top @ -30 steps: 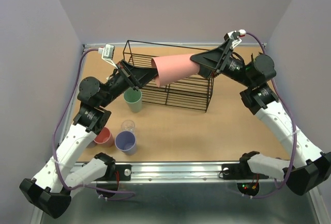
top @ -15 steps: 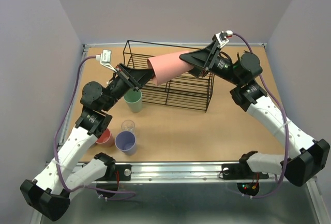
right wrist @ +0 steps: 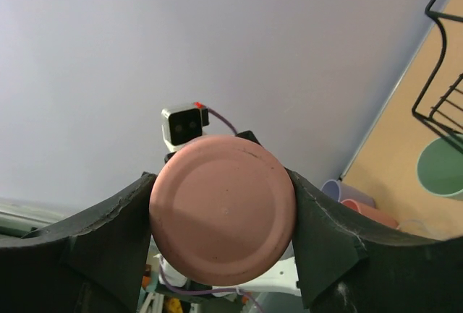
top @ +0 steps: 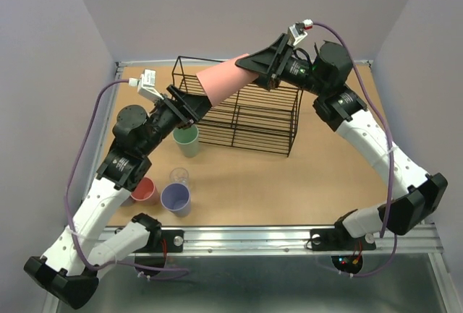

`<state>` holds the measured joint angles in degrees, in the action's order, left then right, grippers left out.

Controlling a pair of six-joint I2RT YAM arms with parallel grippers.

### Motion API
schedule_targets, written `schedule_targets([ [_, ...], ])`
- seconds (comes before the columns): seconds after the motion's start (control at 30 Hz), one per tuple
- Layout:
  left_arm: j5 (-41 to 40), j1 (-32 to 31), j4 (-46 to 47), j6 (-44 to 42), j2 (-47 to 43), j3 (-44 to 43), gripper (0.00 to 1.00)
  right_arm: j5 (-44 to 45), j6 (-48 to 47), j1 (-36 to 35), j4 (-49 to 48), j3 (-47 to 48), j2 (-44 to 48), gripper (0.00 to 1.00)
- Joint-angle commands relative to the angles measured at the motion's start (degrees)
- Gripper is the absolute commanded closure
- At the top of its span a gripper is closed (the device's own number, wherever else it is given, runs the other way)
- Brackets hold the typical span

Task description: Load the cups into the dish rack

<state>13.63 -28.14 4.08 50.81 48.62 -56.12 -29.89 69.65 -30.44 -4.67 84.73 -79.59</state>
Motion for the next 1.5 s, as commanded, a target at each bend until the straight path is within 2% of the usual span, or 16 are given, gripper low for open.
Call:
schedule_targets([
  [0.0,-6.32,-0.16,-17.04,-7.38,-2.74,-4.0,0.23,2.99,-7.59,1.77,8.25,9.92,-3.02,1.0],
  [0.07,-8.34,-0.25,-20.93,-8.35,-3.53,-3.91,0.22,2.91,-10.39,2.83,10.54,14.64,-5.04,1.0],
  [0.17,-11.07,-0.16,-27.88,-8.62,-4.93,-3.12,0.22,3.87,-16.96,4.85,19.58,22.03,-10.31,1.0],
  [0.27,-13.1,-0.16,-33.33,-7.48,-10.1,-1.54,0.22,5.71,-24.17,7.92,31.79,38.69,-17.42,1.0],
  [0.37,-16.43,-0.25,-35.8,-6.77,-13.97,-0.4,0.22,9.66,-31.47,10.03,45.5,50.15,-25.24,1.0],
  [0.4,-16.79,-0.16,-37.37,-6.6,-14.69,-0.13,0.22,11.94,-33.07,10.57,51.63,56.8,-28.05,1.0],
  [0.43,-17.14,-0.16,-38.0,-6.6,-15.22,0.04,0.22,12.57,-34.48,11.18,53.78,58.34,-28.86,1.0],
  [0.7,-16.62,-0.16,-41.17,-6.68,-17.33,1.45,0.23,21.7,-47.23,13.39,64.16,54.05,-26.49,1.0],
  [0.87,-14.69,-0.16,-39.76,-7.47,-16.46,2.94,0.23,27.16,-51.19,13.47,69.96,57.3,-28.6,1.0],
  [1.03,-13.89,-0.16,-38.44,-8.62,-14.17,2.86,0.24,32.08,-52.07,13.91,70.67,56.08,-28.16,0.99],
  [1.2,-13.89,-0.16,-38.0,-9.76,-13.29,3.21,0.24,32.88,-52.86,13.91,70.58,55.1,-28.86,1.0],
  [1.4,-11.96,-0.25,-37.74,-10.11,-13.29,4.08,0.24,28.5,-52.95,14.0,70.06,56.07,-31.41,0.99],
  [1.47,-11.87,-0.16,-37.65,-10.2,-13.46,4.52,0.24,27.08,-53.21,14.0,69.71,55.46,-32.2,0.96],
])
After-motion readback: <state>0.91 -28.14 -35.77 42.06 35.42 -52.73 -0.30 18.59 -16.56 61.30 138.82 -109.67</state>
